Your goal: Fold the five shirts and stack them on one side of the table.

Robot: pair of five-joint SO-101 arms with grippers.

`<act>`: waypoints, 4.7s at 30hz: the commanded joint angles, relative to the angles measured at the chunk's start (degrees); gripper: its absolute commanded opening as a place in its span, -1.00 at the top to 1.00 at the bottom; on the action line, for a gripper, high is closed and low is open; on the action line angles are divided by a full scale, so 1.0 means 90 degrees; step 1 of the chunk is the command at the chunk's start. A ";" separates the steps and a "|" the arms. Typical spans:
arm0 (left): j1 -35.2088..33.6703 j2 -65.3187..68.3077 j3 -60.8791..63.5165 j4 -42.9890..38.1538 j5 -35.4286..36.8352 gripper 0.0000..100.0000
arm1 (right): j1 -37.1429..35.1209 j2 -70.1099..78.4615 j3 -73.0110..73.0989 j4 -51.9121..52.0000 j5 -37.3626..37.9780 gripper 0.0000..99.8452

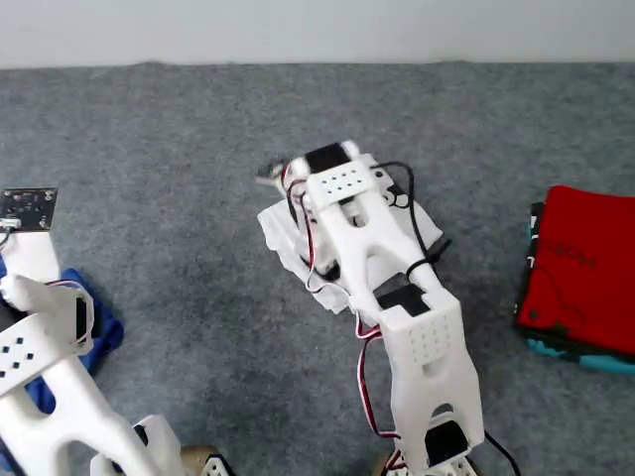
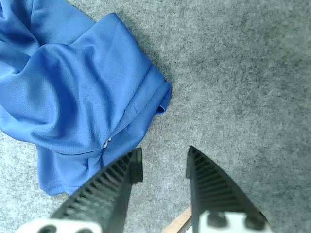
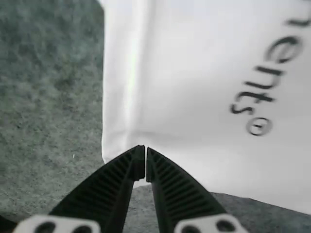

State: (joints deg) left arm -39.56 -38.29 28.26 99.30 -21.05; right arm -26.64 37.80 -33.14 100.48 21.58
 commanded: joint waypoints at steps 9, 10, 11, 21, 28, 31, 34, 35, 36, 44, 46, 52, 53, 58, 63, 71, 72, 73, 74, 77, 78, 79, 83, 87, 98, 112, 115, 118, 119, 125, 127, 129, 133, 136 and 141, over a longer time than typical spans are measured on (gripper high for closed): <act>0.0010 -0.0147 0.0005 0.0029 -0.0049 0.68 | 0.0855 -0.1031 -0.0371 0.0171 -0.1524 0.97; 0.0010 -0.0147 0.0005 0.0029 -0.0049 0.68 | 0.0845 -0.1021 -0.0371 0.0161 -0.1768 0.97; 0.0010 -0.0147 0.0005 0.0029 -0.0049 0.68 | 0.0825 -0.1021 -0.0371 0.0151 -0.2022 0.94; 0.0010 -0.0147 0.0005 0.0029 -0.0049 0.68 | 0.0728 -0.0708 -0.0381 -0.0151 -0.5343 0.31; 0.0010 -0.0137 0.0005 0.0029 -0.0049 0.68 | 0.0689 -0.0210 -0.0381 -0.0845 -0.7394 -0.10; 0.0010 -0.0107 0.0005 0.0029 -0.0049 0.68 | 0.0698 0.0151 -0.0381 -0.1197 -0.8078 -0.10; 0.0010 -0.0107 0.0005 0.0029 -0.0049 0.68 | 0.0698 0.0464 -0.0381 -0.1519 -0.8459 -0.10; 0.0010 -0.0107 0.0005 0.0029 -0.0049 0.68 | 0.0698 0.0542 -0.0381 -0.1656 -0.8567 -0.10; 0.0010 -0.0117 0.0005 0.0029 -0.0049 0.68 | 0.0698 0.0620 -0.0391 -0.1802 -0.8694 -0.10; 0.0010 -0.0147 0.0005 0.0117 -0.0049 0.68 | 0.0737 0.1314 -0.0391 -0.2486 -0.9074 0.16; 0.0010 -0.0147 0.0005 0.0117 -0.0049 0.68 | 0.0835 0.1548 -0.0391 -0.2584 -0.9074 0.31; 0.0010 -0.0147 0.0005 0.0117 -0.0049 0.68 | 0.0972 0.1753 -0.0508 -0.2593 -0.9026 0.71; 0.0010 -0.0147 0.0005 0.0117 -0.0049 0.68 | 0.0982 0.1763 -0.0508 -0.2593 -0.9026 0.77; 0.0010 -0.0147 -0.0005 0.0117 -0.0049 0.68 | 0.1011 0.1763 -0.0537 -0.2505 -0.9016 0.97; 0.0010 -0.0147 -0.0005 0.0117 -0.0059 0.68 | 0.1197 0.1597 -0.0772 -0.2037 -0.8664 0.98; 0.0010 -0.0147 -0.0015 0.0117 -0.0059 0.68 | 0.1675 0.0640 -0.1211 -0.0884 -0.7228 0.98; 0.0010 -0.0147 -0.0015 0.0117 -0.0059 0.68 | 0.1773 0.0503 -0.1211 -0.0796 -0.6994 0.98; 0.0010 -0.0147 -0.0015 0.0117 -0.0059 0.68 | 0.1871 0.0337 -0.1211 -0.0718 -0.6740 0.98; 0.0010 -0.0147 -0.0015 0.0117 -0.0059 0.68 | 0.1968 0.0171 -0.1221 -0.0640 -0.6466 0.98; 0.0010 -0.0147 -0.0015 0.0117 -0.0059 0.68 | 0.2173 -0.0386 -0.1221 -0.0308 -0.5480 0.98; 0.0010 -0.0147 -0.0015 0.0117 -0.0059 0.68 | 0.2232 -0.0591 -0.1221 -0.0171 -0.5099 0.98; 0.0010 -0.0147 -0.0005 0.0117 -0.0059 0.68 | 0.2300 -0.0786 -0.1221 -0.0024 -0.4767 0.98; 0.0010 -0.0147 -0.0005 0.0117 -0.0059 0.68 | 0.2750 -0.1656 -0.1201 0.0259 -0.3624 0.98; 0.0010 -0.0147 -0.0005 0.0117 -0.0059 0.68 | 0.3346 -0.2437 -0.1201 0.0259 -0.2491 0.98; 0.0010 -0.0147 -0.0034 0.0117 -0.0059 0.68 | 0.5143 -0.3189 -0.1153 0.0278 -0.0596 0.98; 0.0020 -0.0147 -0.0044 0.0117 -0.0049 0.68 | 0.6657 -0.2701 -0.0391 0.0142 0.1035 0.98; 0.0020 -0.0147 -0.0044 0.0117 -0.0049 0.68 | 0.6969 -0.2330 -0.0400 -0.0298 0.1309 0.98; 0.0020 -0.0147 -0.0044 0.0117 -0.0049 0.68 | 0.7214 -0.2017 -0.0400 -0.0786 0.1719 0.98; 0.0020 -0.0147 -0.0044 0.0117 -0.0049 0.68 | 0.7272 -0.1910 -0.0400 -0.0913 0.1866 0.98; 0.0020 -0.0147 -0.0005 0.0117 -0.0039 0.68 | 0.7516 -0.1470 -0.0410 -0.1724 0.2686 0.98; 0.0020 -0.0147 -0.0005 0.0117 -0.0039 0.68 | 0.7595 -0.1382 -0.0410 -0.1910 0.2901 0.98; 0.0020 -0.0147 -0.0005 0.0117 -0.0039 0.68 | 0.7614 -0.1294 -0.0420 -0.2144 0.3038 0.97; 0.0020 -0.0147 0.0005 0.0117 -0.0039 0.68 | 0.7702 -0.1226 -0.0420 -0.2261 0.3341 0.82; 0.0020 -0.0147 0.0005 0.0117 -0.0039 0.68 | 0.7722 -0.1275 -0.0449 -0.2252 0.3341 0.50; 0.0020 -0.0147 0.0005 0.0117 -0.0049 0.68 | 0.7712 -0.1734 -0.0674 -0.2232 0.2969 0.40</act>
State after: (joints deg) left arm -39.56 -38.29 28.53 99.30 -21.05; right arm 42.46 27.25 -36.31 81.05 50.15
